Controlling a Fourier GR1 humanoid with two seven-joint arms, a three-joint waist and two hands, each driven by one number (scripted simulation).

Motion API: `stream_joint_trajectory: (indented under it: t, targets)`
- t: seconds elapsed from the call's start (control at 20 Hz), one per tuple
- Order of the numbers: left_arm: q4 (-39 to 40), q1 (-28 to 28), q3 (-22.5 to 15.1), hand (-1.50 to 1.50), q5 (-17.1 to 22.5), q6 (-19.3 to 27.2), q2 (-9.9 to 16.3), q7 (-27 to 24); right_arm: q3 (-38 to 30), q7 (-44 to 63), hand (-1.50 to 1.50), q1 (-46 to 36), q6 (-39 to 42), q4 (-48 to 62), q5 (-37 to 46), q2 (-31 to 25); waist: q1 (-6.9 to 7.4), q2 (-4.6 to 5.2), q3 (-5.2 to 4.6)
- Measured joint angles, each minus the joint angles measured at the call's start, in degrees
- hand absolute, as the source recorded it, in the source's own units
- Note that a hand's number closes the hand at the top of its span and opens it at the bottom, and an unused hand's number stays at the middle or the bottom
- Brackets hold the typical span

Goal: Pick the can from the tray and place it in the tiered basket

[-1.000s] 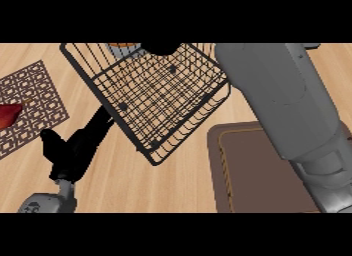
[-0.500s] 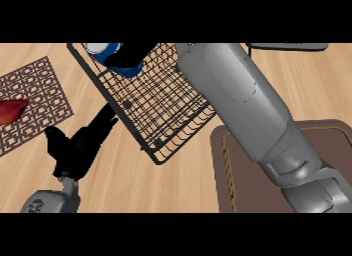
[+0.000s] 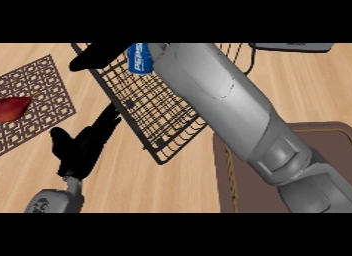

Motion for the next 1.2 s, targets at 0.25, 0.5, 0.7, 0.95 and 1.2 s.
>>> stream_joint_trajectory:
  t: [0.25, 0.5, 0.7, 0.95, 1.2]
  targets:
    - [-0.84, 1.21, 1.00, 0.00, 0.28, -0.08, 0.56, 0.85, -1.74, -0.83, -1.50, -2.14, -7.88, 2.12, -1.60, 0.04, -1.33, -0.27, 0.03]
    - [-1.40, 2.54, 2.13, 0.00, -0.24, 0.44, 0.99, 0.58, -6.39, 1.16, -1.50, -1.28, -8.98, 4.38, -3.28, -3.55, -2.79, -0.48, 0.19]
    - [-1.48, 2.45, 3.08, 0.00, 0.44, -0.18, 1.43, 1.33, -8.11, 1.90, -1.50, 1.63, -3.40, 4.11, -3.94, -10.33, -3.66, -0.55, 0.15]
    - [-2.46, 3.33, 3.47, 0.00, 0.42, 0.21, 1.27, 2.34, -10.12, -0.59, -1.50, 7.39, 9.97, 1.99, -6.28, -20.55, -4.45, -0.67, 0.24]
    - [-2.54, 3.41, 3.81, 0.00, 0.63, -0.45, 1.25, 1.68, -12.73, -4.66, -1.50, 12.80, 25.72, 2.28, -8.85, -31.92, -4.49, -0.49, 0.15]
